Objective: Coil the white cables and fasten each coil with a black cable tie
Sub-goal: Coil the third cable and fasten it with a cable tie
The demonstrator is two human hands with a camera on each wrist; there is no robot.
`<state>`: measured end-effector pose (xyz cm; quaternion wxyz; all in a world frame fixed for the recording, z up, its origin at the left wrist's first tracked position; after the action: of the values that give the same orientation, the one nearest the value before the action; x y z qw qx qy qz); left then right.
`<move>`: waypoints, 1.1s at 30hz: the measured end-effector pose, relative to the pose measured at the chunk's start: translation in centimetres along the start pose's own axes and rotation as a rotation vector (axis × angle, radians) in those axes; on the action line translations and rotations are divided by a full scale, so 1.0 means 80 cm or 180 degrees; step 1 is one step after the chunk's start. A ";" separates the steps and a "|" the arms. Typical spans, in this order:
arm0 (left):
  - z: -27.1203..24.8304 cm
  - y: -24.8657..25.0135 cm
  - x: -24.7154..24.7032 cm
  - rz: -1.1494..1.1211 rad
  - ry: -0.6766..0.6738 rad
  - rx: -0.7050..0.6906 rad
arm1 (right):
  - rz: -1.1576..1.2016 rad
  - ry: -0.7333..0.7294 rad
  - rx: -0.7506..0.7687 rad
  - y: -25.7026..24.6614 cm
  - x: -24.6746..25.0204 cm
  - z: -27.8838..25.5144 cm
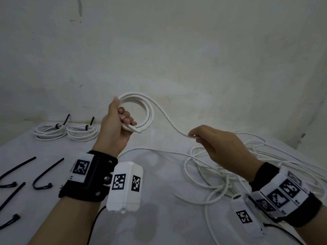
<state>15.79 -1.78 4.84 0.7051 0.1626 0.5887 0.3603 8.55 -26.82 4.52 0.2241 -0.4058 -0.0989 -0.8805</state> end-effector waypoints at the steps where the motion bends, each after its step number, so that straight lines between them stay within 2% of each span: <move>1: 0.000 0.000 0.000 0.0049 -0.0030 -0.0017 | 0.0035 -0.0024 0.0094 -0.006 0.002 0.001; 7: -0.012 -0.009 -0.014 0.0394 -0.0324 -0.0119 | 0.0139 -0.0122 0.0596 -0.051 0.013 0.008; 11: -0.034 -0.026 -0.035 0.0702 -0.0671 -0.0144 | 0.0446 -0.0182 0.0743 -0.072 0.017 0.022; 16: -0.059 -0.038 -0.045 0.1273 -0.1025 -0.0378 | 0.0965 -0.0235 0.0611 -0.075 0.014 0.041; 20: -0.062 -0.042 -0.043 0.1333 -0.0980 -0.0578 | 0.1188 -0.0375 0.0412 -0.072 0.010 0.045; 22: -0.061 -0.043 -0.041 0.1411 -0.1116 -0.0624 | 0.1299 -0.0277 0.0321 -0.070 0.011 0.048; 27: -0.068 -0.046 -0.043 0.1409 -0.1692 -0.0303 | 0.1706 -0.0109 -0.0046 -0.061 0.015 0.057; 33: -0.071 -0.050 -0.049 0.0799 -0.1724 0.0256 | 0.1769 0.0050 -0.0291 -0.046 0.020 0.069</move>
<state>11.45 -8.36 3.57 0.7794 0.3521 0.3683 0.3646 9.59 -22.13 9.39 0.4392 -0.4201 0.0578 -0.7920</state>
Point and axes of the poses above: each hand's wrist, its own z-axis towards the middle knuckle, its own x-axis out of the back of the hand, y = z × x, the point moved 1 cm from there along z, towards the middle knuckle, and after that the axes turned 11 degrees about -x, right-handed, at the moved point
